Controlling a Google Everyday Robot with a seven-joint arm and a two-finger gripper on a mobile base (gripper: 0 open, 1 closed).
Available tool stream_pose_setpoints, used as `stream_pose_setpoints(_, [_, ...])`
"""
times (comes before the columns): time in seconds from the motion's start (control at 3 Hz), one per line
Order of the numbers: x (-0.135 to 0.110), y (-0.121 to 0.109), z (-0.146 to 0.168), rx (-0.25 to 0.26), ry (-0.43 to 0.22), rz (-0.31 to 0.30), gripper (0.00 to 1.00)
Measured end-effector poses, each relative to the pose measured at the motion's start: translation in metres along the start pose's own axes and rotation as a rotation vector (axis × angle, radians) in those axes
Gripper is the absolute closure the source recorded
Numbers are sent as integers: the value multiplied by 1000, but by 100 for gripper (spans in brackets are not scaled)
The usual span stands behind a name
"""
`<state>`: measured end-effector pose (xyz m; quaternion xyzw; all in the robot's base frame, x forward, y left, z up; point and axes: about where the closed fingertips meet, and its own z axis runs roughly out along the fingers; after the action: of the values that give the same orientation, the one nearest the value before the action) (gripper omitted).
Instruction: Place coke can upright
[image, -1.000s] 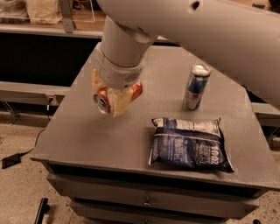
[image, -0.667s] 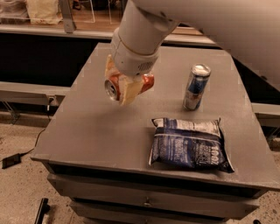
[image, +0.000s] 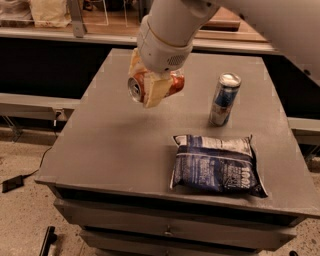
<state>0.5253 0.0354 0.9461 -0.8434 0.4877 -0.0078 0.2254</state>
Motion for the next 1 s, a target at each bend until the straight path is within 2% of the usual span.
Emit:
stream_pose_setpoints(0.33, [5, -6, 1, 49, -95, 31, 100])
stream_pose_setpoints(0.67, [28, -23, 9, 152, -301, 95, 100])
stream_pose_setpoints(1.0, [43, -53, 13, 216, -482, 127, 100])
